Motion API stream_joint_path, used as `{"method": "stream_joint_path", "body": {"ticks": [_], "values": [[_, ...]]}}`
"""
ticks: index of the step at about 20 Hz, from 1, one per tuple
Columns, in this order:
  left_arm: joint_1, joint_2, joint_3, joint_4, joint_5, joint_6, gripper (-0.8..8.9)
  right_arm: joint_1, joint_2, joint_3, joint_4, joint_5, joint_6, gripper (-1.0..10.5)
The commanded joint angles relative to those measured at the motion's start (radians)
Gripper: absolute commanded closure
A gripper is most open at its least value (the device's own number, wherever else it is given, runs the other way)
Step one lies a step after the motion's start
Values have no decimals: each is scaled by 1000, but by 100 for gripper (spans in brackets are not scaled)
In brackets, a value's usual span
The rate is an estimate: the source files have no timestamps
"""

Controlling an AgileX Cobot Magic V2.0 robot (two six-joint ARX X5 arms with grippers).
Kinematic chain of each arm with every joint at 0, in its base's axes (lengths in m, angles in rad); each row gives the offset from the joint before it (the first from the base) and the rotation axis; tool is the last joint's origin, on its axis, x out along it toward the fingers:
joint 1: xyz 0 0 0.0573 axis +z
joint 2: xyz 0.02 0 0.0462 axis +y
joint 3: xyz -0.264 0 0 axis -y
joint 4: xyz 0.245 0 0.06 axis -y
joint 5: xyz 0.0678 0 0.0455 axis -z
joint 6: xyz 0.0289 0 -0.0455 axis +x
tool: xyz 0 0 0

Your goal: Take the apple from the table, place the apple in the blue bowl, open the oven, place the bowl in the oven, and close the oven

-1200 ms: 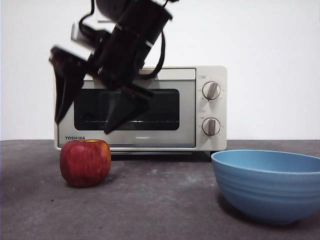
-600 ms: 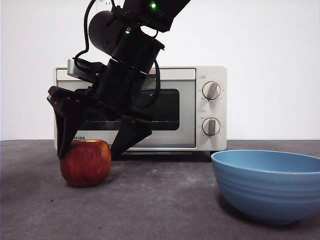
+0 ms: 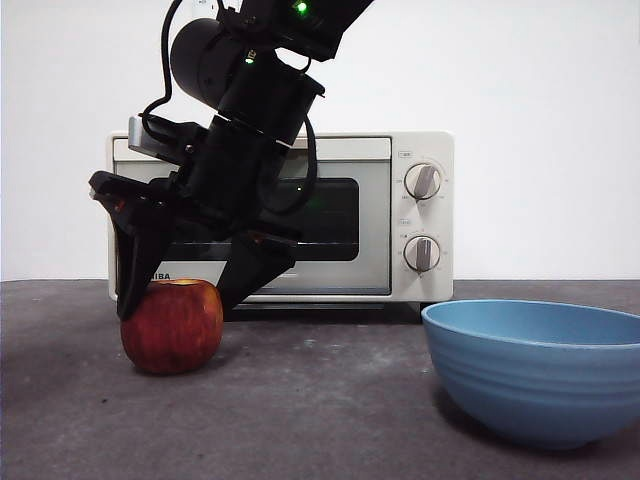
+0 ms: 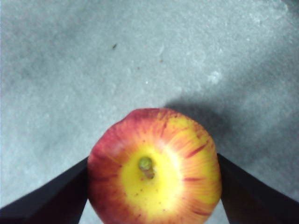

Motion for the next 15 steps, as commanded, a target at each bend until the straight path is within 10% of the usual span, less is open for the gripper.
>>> {"method": "stream_joint_path", "body": {"ticks": [1, 15], "values": [[-2, 6, 19, 9, 2, 13, 806, 8, -32, 34, -29, 3, -8, 643], [-3, 6, 19, 10, 2, 21, 806, -41, -520, -88, -344, 141, -37, 643]]}}
